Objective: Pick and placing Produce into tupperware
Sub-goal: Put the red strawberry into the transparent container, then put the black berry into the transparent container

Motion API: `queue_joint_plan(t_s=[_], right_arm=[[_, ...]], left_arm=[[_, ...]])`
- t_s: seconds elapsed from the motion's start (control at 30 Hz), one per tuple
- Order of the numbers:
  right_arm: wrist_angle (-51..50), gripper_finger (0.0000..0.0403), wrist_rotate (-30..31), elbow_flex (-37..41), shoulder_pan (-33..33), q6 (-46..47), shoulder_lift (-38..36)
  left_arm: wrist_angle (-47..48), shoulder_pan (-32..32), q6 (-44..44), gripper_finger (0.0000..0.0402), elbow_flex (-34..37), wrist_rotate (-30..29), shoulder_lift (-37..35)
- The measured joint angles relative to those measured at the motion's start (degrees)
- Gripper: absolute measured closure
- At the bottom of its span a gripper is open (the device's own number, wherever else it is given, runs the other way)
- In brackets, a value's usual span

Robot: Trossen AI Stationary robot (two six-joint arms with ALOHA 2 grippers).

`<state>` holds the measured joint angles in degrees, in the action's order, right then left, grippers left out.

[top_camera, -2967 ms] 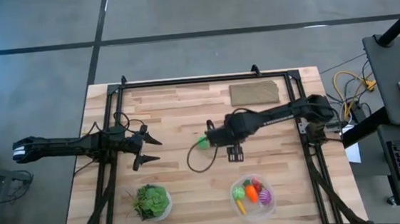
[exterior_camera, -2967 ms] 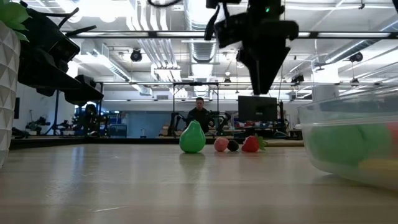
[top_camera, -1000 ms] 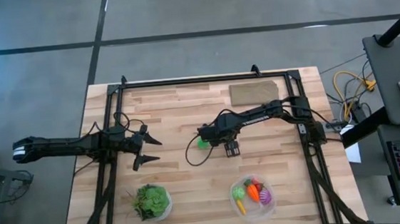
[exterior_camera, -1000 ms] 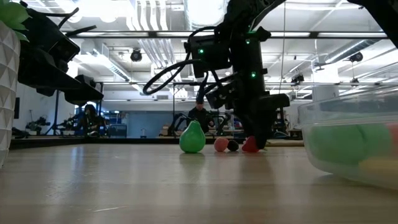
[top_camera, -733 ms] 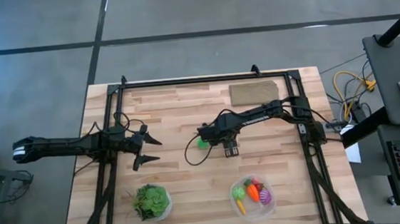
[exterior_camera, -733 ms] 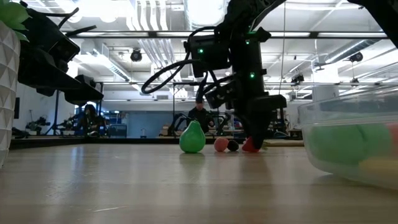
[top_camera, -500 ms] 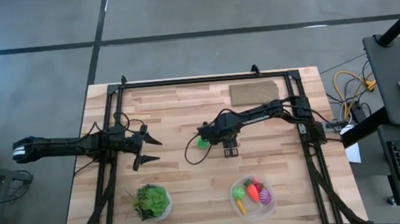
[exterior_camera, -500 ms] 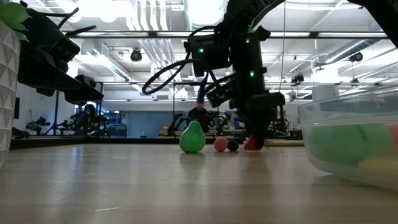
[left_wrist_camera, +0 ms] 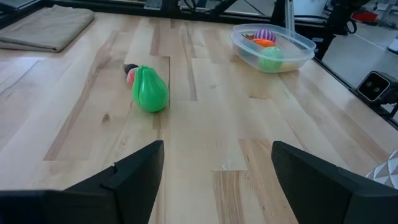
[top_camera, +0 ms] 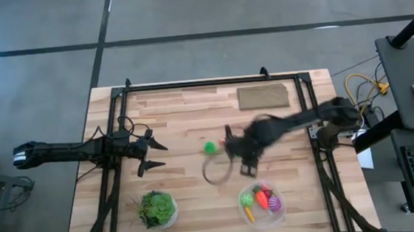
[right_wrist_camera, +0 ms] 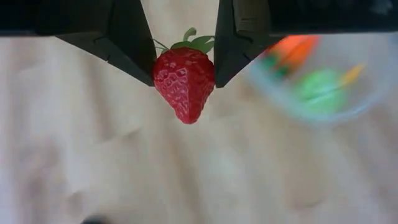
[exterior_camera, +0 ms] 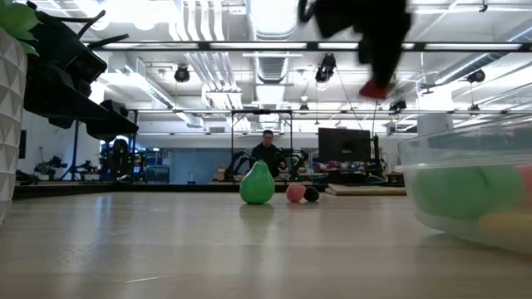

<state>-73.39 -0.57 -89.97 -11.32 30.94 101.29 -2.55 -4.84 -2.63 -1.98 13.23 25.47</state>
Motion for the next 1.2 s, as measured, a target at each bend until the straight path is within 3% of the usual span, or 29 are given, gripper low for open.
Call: queue_joint_plan(t_s=[0.13, 0.37, 0.77, 1.1, 1.2], right_arm=[[1.6, 0.0269, -1.3, 0.1, -9.7, 14.3, -1.6], [7.2, 0.0269, -3.0, 0.2, -21.4, 32.5, 4.0], [16.6, 0.0259, -8.9, 0.2, -27.5, 41.1, 11.3], [16.1, 0.0146, -9.9, 0.2, -27.5, 43.1, 13.4], [14.9, 0.0124, -6.6, -0.4, -26.6, 41.7, 11.7]], left_arm=[[0.0, 0.0, 0.0, 0.0118, 0.0, 0.0, 0.0], [0.0, 0.0, 0.0, 0.0118, 0.0, 0.0, 0.0], [0.0, 0.0, 0.0, 0.0118, 0.0, 0.0, 0.0], [0.0, 0.0, 0.0, 0.0118, 0.0, 0.0, 0.0], [0.0, 0.0, 0.0, 0.0118, 0.0, 0.0, 0.0]])
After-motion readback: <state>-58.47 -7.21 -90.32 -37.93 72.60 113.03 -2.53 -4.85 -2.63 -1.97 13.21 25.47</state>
